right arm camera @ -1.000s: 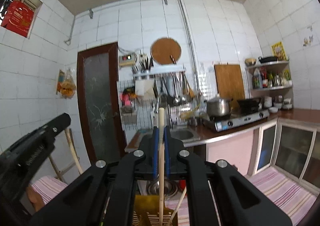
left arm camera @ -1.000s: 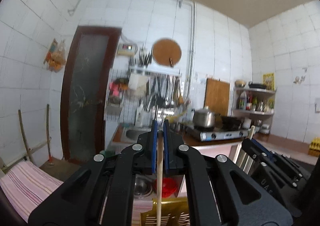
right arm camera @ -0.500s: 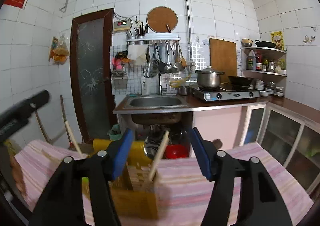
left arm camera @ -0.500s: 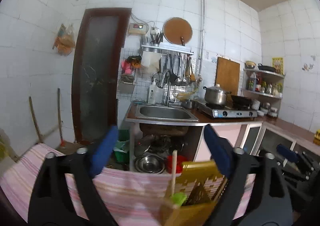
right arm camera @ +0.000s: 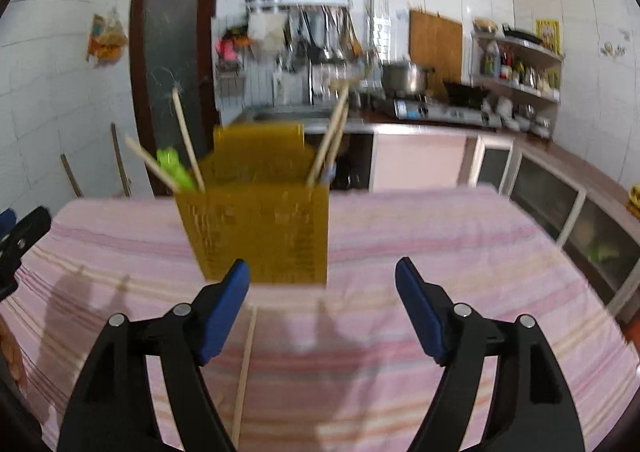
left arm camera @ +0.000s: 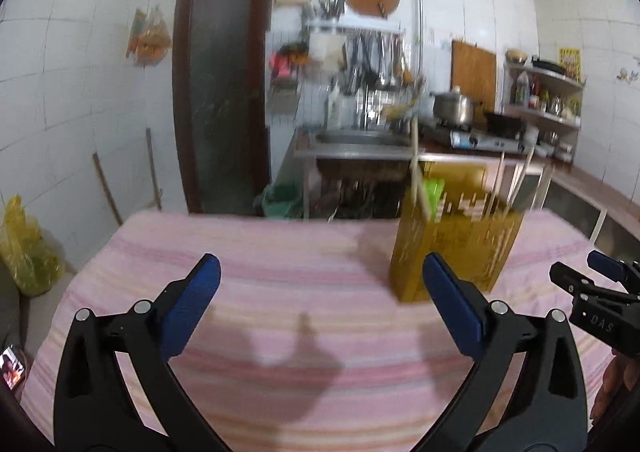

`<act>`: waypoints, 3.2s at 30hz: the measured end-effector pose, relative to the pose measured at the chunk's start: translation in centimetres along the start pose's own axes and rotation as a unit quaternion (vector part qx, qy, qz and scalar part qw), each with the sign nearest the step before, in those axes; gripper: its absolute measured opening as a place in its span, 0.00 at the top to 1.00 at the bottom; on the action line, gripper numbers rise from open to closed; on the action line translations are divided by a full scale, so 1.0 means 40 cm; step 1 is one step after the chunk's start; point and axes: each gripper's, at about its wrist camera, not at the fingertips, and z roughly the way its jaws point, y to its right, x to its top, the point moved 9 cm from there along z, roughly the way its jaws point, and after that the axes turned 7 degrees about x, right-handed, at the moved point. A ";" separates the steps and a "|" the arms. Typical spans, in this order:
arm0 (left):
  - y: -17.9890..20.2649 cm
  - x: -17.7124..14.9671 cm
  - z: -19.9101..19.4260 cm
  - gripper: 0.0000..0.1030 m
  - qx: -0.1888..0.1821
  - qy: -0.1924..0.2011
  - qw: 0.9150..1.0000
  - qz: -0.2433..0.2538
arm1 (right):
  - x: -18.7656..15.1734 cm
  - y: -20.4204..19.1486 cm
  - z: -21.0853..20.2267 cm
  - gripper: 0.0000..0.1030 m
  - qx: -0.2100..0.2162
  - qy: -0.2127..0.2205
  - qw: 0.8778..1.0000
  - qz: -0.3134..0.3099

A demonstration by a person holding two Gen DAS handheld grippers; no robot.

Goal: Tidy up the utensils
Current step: 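Lower the right tool onto a loose chopstick and close on it, then grasp the last chopstick with the left tool while the right tool holds its chopstick, then lift both chopsticks and carry them over the yellow holder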

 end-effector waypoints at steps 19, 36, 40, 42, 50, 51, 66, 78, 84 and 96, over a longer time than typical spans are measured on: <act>0.003 -0.218 0.080 0.05 -0.014 -0.100 0.994 0.030 | -0.191 -0.107 0.222 0.29 -0.001 -0.150 0.988 -0.046; 0.086 -0.246 0.079 0.05 -0.058 -0.134 0.987 0.062 | -0.197 -0.076 0.180 0.93 0.044 -0.160 0.986 -0.019; 0.144 -0.248 0.055 0.05 -0.071 -0.133 0.984 0.091 | -0.208 -0.004 0.129 0.94 0.024 -0.158 0.987 0.002; 0.181 -0.256 0.040 0.05 -0.086 -0.136 0.982 0.102 | -0.224 0.028 0.110 0.94 0.015 -0.161 0.987 0.011; 0.322 -0.338 0.033 0.31 -0.140 -0.206 0.957 0.152 | -0.267 0.130 0.078 0.94 0.000 -0.164 0.985 0.046; 0.335 -0.357 0.038 0.35 -0.143 -0.221 0.951 0.163 | -0.268 0.136 0.079 0.93 -0.003 -0.164 0.985 0.046; 0.391 -0.379 0.055 0.89 -0.143 -0.242 0.943 0.179 | -0.279 0.151 0.081 0.93 -0.016 -0.160 0.986 0.042; 0.366 -0.321 0.059 0.96 -0.128 -0.209 0.960 0.136 | -0.239 0.141 0.044 0.94 -0.016 -0.127 0.991 0.032; 0.306 -0.208 0.015 0.96 -0.116 -0.140 0.980 0.076 | -0.165 0.130 -0.019 0.94 0.001 -0.072 0.997 0.040; 0.189 -0.086 -0.106 0.96 -0.097 -0.022 0.995 0.009 | -0.053 0.085 -0.150 0.94 0.034 0.057 0.997 0.039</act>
